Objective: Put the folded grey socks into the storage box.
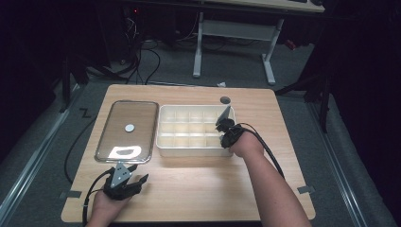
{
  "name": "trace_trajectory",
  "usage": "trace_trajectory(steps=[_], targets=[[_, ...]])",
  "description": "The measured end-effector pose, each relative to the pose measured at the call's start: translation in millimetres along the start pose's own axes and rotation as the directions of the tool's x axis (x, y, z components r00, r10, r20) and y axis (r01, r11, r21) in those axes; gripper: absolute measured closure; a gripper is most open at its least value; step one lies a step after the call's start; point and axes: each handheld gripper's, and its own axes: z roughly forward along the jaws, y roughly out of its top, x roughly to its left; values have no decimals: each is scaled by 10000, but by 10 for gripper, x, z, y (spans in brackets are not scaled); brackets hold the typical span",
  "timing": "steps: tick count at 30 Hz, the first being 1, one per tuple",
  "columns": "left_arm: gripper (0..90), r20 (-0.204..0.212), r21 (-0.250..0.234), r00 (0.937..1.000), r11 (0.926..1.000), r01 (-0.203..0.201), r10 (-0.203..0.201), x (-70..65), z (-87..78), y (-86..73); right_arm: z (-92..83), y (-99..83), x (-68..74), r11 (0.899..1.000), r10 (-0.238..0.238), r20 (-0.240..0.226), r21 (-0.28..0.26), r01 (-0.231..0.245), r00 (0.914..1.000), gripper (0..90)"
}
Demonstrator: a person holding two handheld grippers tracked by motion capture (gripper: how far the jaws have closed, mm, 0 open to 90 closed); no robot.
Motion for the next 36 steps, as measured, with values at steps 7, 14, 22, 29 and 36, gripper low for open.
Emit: trace_trajectory(steps=[7, 14, 22, 29, 36], targets=[[431, 49, 63, 10000, 10000, -44, 44, -9, 5, -2, 12, 14, -2, 10000, 16, -44, 50, -16, 10000, 706], [432, 182, 112, 9997, 9998, 141, -143, -1, 4, 21, -12, 23, 12, 9994, 313, -65, 131, -313, 9995, 653], [432, 220, 88, 9995, 9997, 235, -237, 2, -8, 14, -184, -21, -47, 9982, 554, -368, -215, -562, 9978, 584], [430, 291, 137, 9986, 9990, 433, -436, 26, 10, 16, -341, -79, -112, 9946, 480, -658, -890, -538, 9967, 578], [423, 420, 35, 9974, 9983, 582, -583, 17, -12, 21, -477, -121, -111, 9865, 869, -759, -1324, -964, 9933, 555]])
